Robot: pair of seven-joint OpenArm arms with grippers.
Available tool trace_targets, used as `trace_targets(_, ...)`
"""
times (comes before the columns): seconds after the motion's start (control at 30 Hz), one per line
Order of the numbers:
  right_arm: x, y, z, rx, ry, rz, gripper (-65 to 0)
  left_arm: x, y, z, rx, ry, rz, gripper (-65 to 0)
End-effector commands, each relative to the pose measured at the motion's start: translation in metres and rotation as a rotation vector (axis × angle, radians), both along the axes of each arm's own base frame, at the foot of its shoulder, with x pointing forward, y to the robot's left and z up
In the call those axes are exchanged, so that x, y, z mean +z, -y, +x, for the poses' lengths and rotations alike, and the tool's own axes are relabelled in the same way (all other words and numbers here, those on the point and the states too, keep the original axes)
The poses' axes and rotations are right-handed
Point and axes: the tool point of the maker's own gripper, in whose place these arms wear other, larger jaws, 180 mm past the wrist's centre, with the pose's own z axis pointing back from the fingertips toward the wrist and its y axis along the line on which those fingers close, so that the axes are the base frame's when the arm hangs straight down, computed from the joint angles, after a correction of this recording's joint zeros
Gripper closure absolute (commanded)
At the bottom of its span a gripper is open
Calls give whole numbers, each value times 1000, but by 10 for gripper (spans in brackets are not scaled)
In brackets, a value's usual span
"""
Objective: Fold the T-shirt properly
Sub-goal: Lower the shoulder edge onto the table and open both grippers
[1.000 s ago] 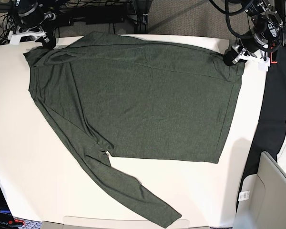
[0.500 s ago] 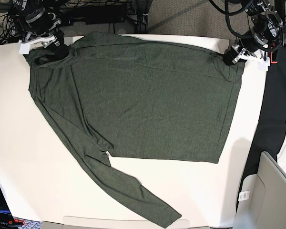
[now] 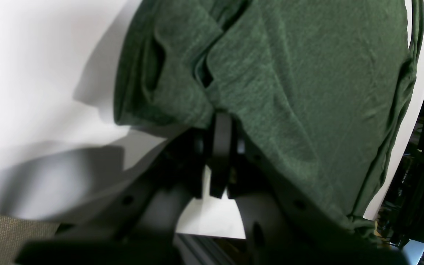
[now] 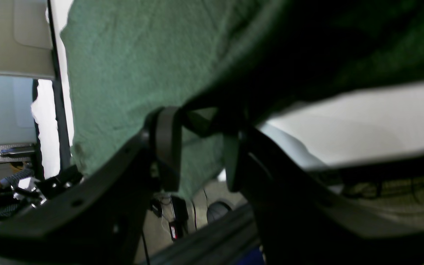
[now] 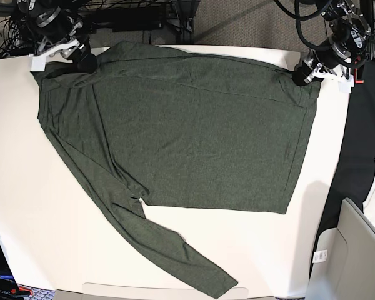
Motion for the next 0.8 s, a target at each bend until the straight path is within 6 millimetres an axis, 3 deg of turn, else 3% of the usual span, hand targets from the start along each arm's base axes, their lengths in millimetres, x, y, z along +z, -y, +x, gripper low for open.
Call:
trace_targets(0.0,7,2,3,0,32,-4,-198,-1,0,-5,-11,-29,0,-1)
trace_targets(0.37,-10,7,9,-21,4,1,-187,-2,0,-6,-11,-32,0,-1)
trace_targets(0.57,-14,6,19,-39,14,31,0,-2,0,-7,-11,-35,0,-1)
trace_targets(0.77,-4,3,30,-41,62,52,-3,-2,0,-7,-11,-35,0,-1)
